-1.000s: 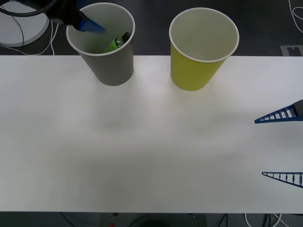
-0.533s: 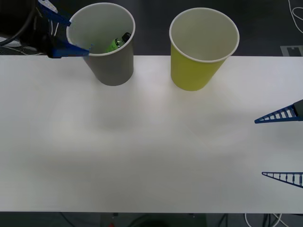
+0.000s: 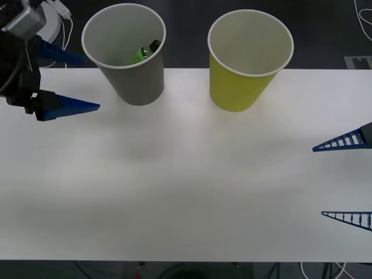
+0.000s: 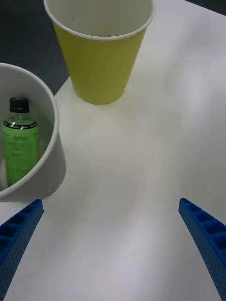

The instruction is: Put the can into the green bin and the plastic bottle into the gray bin

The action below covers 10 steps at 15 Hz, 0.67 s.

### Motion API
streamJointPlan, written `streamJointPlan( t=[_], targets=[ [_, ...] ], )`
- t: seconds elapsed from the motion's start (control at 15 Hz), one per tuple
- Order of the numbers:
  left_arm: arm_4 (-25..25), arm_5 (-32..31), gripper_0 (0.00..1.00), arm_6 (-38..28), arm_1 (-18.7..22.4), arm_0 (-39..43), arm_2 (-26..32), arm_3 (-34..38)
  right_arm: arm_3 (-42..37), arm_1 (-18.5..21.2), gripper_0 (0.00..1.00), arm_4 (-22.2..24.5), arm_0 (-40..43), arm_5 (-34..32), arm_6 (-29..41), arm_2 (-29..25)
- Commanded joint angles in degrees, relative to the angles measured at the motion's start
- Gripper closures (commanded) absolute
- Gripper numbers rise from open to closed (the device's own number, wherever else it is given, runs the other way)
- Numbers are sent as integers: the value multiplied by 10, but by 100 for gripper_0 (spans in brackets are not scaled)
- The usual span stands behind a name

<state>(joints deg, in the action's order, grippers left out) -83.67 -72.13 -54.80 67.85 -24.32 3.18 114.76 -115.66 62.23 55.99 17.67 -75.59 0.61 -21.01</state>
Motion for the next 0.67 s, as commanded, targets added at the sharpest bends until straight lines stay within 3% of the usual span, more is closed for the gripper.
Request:
streamJointPlan(
  t=[0.07,0.67],
  targets=[
    [38,1,0,66,0,41,20,0,0,0,0,0,0,0,0,0],
    [108,0,0,259,3,255,155,53,0,0,0,0,0,0,0,0]
  ],
)
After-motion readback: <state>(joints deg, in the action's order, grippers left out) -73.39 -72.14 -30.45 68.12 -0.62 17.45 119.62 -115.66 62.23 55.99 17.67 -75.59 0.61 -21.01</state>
